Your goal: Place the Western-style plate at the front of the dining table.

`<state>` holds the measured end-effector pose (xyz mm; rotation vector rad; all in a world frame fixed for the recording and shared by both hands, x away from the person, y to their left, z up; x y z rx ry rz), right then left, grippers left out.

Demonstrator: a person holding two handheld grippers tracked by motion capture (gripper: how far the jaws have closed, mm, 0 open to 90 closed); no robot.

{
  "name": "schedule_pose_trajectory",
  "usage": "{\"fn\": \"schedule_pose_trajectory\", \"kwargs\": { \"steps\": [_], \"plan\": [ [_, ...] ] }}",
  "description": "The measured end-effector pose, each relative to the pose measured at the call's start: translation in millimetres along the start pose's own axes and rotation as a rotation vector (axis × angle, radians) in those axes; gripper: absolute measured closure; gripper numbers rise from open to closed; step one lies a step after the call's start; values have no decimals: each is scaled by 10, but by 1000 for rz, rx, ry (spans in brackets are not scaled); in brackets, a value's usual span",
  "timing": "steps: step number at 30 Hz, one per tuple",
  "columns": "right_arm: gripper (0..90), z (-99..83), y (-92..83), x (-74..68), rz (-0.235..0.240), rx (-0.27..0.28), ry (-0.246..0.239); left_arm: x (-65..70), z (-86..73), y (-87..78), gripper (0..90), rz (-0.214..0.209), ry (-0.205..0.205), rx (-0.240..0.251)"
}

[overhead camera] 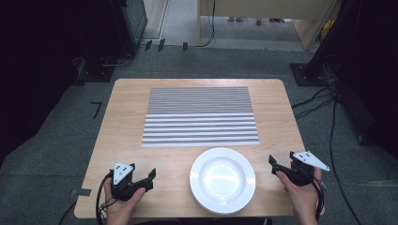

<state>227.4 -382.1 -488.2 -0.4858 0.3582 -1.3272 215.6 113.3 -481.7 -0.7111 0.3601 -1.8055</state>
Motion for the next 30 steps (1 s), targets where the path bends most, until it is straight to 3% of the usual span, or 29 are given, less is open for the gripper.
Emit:
{"fn": "schedule_pose_trajectory", "kwargs": {
  "steps": [9, 16, 23, 27, 30],
  "plan": [
    [183, 124, -6, -126, 84, -16, 69, 278, 96, 136, 181, -42, 37, -9],
    [199, 134, -42, -210, 70, 3, 66, 563, 214, 234, 183, -93, 67, 2],
    [209, 99, -86, -256, 52, 21, 44, 785, 206, 360, 185, -134, 83, -16],
    [224, 47, -90, -277, 60, 35, 45, 854, 171, 389, 185, -155, 91, -31],
    [262, 15, -95, -304, 73, 37, 48, 856, 155, 384, 185, -176, 68, -34]
  ]
}}
Point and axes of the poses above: each handheld gripper's, and its own axes: y roughly forward along the jaws, z roughly out of its top, x roughly to its right, the point moved 2 cm from there along y, roughly forward along the jaws, and after that the axes turned 10 degrees about -y, right-handed, at the moved point
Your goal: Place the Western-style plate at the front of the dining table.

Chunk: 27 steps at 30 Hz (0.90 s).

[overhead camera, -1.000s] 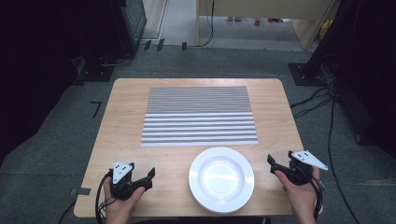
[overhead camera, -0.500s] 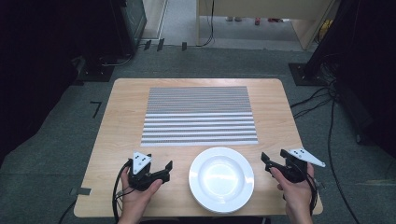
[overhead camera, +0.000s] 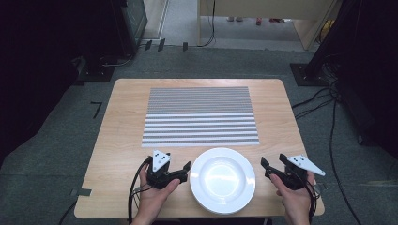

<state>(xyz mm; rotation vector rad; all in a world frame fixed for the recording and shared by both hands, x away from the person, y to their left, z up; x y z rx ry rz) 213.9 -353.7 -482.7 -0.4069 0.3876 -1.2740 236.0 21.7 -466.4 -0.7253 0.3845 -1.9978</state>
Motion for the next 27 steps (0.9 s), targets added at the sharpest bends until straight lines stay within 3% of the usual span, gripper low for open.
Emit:
{"fn": "schedule_pose_trajectory", "kwargs": {
  "steps": [2, 7, 8, 10, 14, 16, 18, 20, 21, 22, 25, 27],
  "plan": [
    [319, -13, -2, -28, -17, 13, 0, 1, -15, -2, 185, -7, -2, 0],
    [399, -26, -5, -103, 29, 30, 12, 27, -66, 1, 185, -42, -9, -14],
    [434, -31, 2, -156, 68, 37, -6, 51, -99, 14, 187, -57, -3, -24],
    [507, -35, 9, -192, 97, 44, -28, 74, -130, 24, 212, -66, 1, -30],
    [544, -33, 8, -254, 163, 56, -30, 114, -185, 51, 254, -88, 14, -49],
    [561, -37, 14, -269, 182, 58, -32, 126, -217, 62, 320, -105, 16, -57],
    [566, -51, 32, -275, 204, 55, -26, 138, -252, 70, 422, -128, 19, -63],
    [581, -71, 55, -287, 239, 48, -16, 151, -285, 81, 451, -138, 21, -75],
    [581, -71, 55, -287, 239, 48, -16, 151, -285, 81, 455, -138, 21, -75],
    [600, -96, 80, -308, 270, 17, -14, 161, -311, 90, 455, -139, 22, -84],
    [632, -121, 105, -322, 277, -1, -12, 168, -338, 97, 459, -140, 24, -94],
    [692, -134, 118, -312, 298, -1, 9, 178, -355, 103, 461, -135, 32, -100]
  ]
}}
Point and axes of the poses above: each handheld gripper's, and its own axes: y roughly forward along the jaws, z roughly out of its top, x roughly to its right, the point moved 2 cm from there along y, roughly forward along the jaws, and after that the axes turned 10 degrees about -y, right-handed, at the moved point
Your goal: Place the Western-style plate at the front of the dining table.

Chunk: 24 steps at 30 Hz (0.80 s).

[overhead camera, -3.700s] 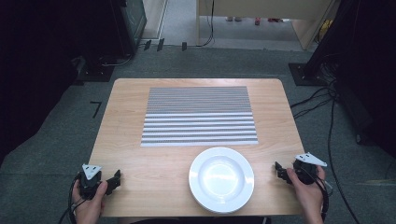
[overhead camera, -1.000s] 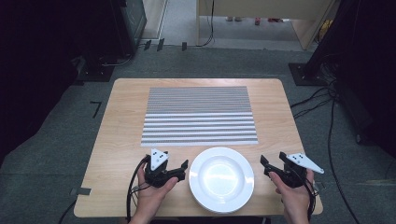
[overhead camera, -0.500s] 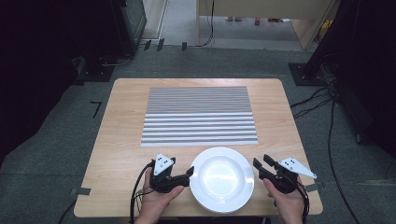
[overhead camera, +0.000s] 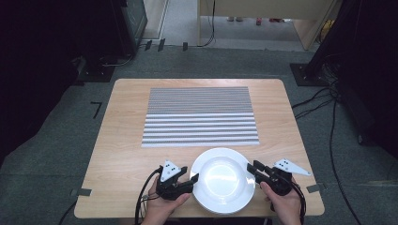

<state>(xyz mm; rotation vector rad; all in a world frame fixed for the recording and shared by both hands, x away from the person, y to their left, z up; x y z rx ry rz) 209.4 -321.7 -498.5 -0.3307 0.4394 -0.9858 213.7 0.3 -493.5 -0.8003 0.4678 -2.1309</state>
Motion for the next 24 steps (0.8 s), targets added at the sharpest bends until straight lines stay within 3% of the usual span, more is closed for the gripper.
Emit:
{"fn": "schedule_pose_trajectory", "kwargs": {
  "steps": [3, 6, 9, 10, 14, 19, 24],
  "plan": [
    [756, -14, -3, 19, 21, 14, 37, 8, -16, 10, 470, -1, -1, -7],
    [790, -11, -8, 17, 20, 7, 41, 27, -43, 28, 479, -8, 6, -21],
    [806, -13, -7, 16, 47, 12, 80, 40, -54, 35, 481, -10, 9, -25],
    [806, -16, -6, 12, 50, 11, 120, 48, -64, 41, 480, -9, 12, -29],
    [788, -7, -35, 45, 2, 38, 142, 48, -80, 46, 477, -5, 15, -33],
    [773, -49, 7, 49, 11, -12, 151, 50, -87, 51, 474, -7, 16, -37],
    [786, -47, 11, 57, 18, -18, 175, 50, -96, 57, 472, -11, 4, -40]
  ]
}}
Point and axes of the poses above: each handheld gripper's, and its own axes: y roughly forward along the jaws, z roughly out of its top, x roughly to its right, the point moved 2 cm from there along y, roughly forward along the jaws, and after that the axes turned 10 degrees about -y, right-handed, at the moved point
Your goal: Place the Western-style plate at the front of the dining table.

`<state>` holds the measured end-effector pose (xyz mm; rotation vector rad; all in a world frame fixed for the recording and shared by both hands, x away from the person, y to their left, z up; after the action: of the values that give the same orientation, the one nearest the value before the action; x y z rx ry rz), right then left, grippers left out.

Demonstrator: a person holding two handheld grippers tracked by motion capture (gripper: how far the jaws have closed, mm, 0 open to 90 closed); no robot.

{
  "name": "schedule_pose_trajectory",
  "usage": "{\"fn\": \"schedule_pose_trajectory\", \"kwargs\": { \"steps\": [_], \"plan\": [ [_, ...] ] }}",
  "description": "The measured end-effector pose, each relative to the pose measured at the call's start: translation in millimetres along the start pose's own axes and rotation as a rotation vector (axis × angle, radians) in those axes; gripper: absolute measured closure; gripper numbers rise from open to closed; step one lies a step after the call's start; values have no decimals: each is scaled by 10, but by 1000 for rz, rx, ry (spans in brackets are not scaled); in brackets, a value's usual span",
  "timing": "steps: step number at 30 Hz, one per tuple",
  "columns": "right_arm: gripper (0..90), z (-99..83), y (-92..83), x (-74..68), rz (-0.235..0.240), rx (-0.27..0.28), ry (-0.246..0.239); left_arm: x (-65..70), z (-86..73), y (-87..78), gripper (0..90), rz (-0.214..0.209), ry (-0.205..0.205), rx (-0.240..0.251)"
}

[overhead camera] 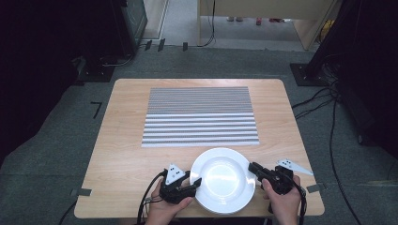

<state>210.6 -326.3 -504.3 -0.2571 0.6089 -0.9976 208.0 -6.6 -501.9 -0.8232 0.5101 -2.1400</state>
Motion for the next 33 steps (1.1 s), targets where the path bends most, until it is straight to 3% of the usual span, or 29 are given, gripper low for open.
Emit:
{"fn": "schedule_pose_trajectory", "kwargs": {
  "steps": [2, 7, 20, 33],
  "plan": [
    [790, -1, -2, 5, 1, 0, 4, -4, 1, -3, 477, -3, -4, -2],
    [836, -2, -35, 46, 21, -9, 79, 1, -7, -29, 486, -7, -12, -2],
    [835, -17, -33, 81, 54, 0, 138, -1, -8, -30, 483, -10, -26, -1],
    [830, 8, -28, 47, 54, 57, 93, 0, -9, -23, 483, -6, -29, 3]
  ]
}}
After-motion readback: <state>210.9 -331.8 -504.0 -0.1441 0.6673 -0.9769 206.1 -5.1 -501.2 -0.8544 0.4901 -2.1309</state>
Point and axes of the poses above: each handheld gripper's, and its own axes: y roughly forward along the jaws, z roughly out of its top, x roughly to its right, the point moved 2 cm from there along y, roughly forward along the jaws, and after that the axes turned 10 degrees about -y, right-handed, at the moved point
